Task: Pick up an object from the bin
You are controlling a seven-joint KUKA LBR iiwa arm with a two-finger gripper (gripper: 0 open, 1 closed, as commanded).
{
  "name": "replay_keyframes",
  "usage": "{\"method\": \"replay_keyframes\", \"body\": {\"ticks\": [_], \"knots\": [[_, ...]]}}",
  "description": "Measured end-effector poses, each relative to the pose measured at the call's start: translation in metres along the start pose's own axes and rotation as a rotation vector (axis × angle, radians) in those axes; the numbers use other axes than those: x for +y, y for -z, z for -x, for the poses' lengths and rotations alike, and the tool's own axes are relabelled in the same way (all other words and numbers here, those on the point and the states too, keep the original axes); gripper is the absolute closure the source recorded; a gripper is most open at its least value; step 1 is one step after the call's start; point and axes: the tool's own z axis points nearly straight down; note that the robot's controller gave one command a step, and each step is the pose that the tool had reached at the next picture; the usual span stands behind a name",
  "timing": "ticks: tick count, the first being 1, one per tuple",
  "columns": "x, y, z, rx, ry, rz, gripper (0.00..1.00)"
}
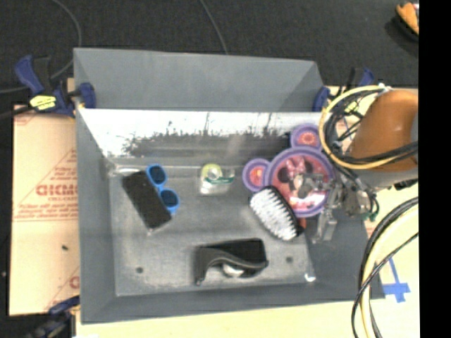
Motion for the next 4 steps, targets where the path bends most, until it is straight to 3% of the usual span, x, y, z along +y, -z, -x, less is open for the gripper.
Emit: {"method": "replay_keyframes", "body": {"ticks": [1,2,3,4], "knots": [[0.001,0.005,0.002,-0.008,0.005,-0.001,0.0],[0.028,-0.055,0.002,-0.005,-0.361,0.015,0.0],[0.025,-0.058,0.005,-0.009,-0.149,0.002,0.0],[0.045,-0.058,-0.015,-0.014,-0.511,0.018,0.0]]}}
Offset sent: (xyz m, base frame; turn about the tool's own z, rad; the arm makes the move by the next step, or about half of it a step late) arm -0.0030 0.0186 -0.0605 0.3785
